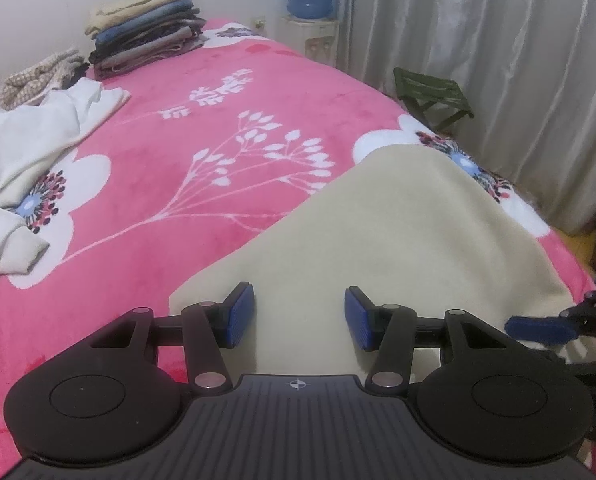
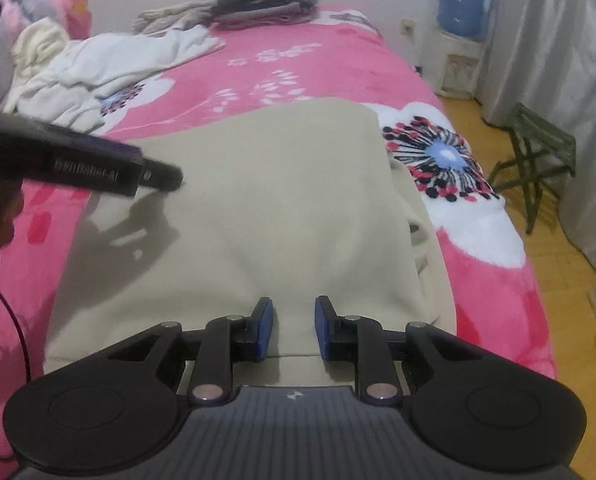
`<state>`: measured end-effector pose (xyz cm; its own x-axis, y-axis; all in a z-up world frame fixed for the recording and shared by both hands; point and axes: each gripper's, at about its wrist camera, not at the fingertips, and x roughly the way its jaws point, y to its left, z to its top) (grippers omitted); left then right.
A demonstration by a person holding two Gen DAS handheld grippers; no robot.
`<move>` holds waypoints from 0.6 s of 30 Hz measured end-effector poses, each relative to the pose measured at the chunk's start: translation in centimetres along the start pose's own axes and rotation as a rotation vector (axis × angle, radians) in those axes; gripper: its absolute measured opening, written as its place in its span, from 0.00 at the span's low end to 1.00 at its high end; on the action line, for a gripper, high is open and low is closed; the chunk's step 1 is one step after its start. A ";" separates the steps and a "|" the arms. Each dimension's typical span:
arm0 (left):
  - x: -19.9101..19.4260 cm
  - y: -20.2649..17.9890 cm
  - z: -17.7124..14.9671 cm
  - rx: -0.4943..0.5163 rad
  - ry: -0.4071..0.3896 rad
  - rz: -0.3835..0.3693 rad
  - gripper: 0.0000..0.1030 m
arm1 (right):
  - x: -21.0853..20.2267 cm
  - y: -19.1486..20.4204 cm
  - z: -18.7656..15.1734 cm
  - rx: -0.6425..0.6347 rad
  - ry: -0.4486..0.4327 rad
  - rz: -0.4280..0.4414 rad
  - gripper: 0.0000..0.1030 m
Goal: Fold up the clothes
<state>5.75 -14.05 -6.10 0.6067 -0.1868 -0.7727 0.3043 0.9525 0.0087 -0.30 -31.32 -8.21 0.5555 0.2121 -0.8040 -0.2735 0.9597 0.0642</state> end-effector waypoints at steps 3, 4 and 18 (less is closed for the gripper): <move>-0.1 0.1 0.0 -0.009 0.004 -0.002 0.49 | 0.2 0.0 0.1 -0.018 -0.003 0.000 0.23; 0.0 0.1 0.0 -0.008 0.004 -0.001 0.49 | 0.2 0.0 0.1 -0.020 -0.005 0.002 0.23; 0.0 -0.4 -0.1 0.006 0.006 0.023 0.49 | -0.3 0.1 -0.8 -0.024 -0.024 -0.010 0.24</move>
<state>5.58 -14.38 -6.17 0.6093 -0.1632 -0.7760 0.2947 0.9551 0.0306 -1.17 -31.42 -8.46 0.5767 0.2072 -0.7903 -0.2869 0.9571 0.0416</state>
